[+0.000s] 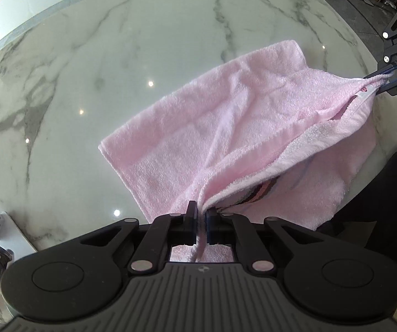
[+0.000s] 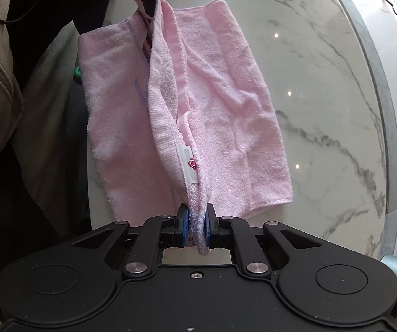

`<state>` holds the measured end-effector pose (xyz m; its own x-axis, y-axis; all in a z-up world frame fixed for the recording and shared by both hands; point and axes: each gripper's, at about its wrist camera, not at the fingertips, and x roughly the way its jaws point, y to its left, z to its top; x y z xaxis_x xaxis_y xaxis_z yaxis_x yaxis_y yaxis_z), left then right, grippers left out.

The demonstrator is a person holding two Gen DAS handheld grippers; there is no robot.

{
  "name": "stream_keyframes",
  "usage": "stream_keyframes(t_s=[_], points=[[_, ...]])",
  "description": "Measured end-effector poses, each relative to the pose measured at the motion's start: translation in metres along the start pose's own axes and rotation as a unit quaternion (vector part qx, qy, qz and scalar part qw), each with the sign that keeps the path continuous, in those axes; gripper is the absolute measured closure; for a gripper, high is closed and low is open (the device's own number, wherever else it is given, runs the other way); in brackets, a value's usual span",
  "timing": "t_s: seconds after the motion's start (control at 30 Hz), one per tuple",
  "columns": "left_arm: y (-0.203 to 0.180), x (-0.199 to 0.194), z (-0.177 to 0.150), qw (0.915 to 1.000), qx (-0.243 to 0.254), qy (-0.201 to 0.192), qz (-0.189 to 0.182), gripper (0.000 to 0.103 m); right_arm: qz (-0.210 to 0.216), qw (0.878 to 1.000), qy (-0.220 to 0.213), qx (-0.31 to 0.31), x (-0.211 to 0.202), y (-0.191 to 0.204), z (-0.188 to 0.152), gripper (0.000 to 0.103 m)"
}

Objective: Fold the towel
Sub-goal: 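Raise the folded towel with both grippers and hold it hanging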

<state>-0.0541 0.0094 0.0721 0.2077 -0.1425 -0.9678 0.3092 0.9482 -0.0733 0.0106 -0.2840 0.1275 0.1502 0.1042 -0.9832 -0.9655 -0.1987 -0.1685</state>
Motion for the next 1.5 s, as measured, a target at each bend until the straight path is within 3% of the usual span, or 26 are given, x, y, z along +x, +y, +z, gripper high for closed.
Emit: stream_keyframes(t_s=[0.07,0.33,0.67,0.93,1.13,1.5], points=[[-0.015,0.000,0.010,0.9999,0.009,-0.011,0.007,0.098,-0.015,1.000,-0.003,0.000,-0.014,0.002,0.002,0.094],[-0.028,-0.079,0.040,0.9942,0.052,-0.080,0.049,0.099,-0.089,0.996,-0.027,0.014,-0.084,-0.001,-0.004,0.095],[-0.055,-0.150,0.062,0.9850,0.107,-0.110,0.078,0.099,-0.143,0.989,-0.033,0.011,-0.144,0.003,-0.006,0.096],[-0.055,-0.195,0.085,0.9763,0.111,-0.156,0.102,0.099,-0.216,0.975,-0.047,0.014,-0.200,-0.016,-0.004,0.096],[-0.033,-0.204,0.119,0.9740,0.093,-0.171,0.117,0.099,-0.234,0.971,-0.050,0.027,-0.202,-0.054,0.006,0.096],[0.005,-0.161,0.195,0.9703,0.068,-0.188,0.137,0.099,-0.269,0.959,-0.057,0.068,-0.166,-0.143,0.026,0.096]])
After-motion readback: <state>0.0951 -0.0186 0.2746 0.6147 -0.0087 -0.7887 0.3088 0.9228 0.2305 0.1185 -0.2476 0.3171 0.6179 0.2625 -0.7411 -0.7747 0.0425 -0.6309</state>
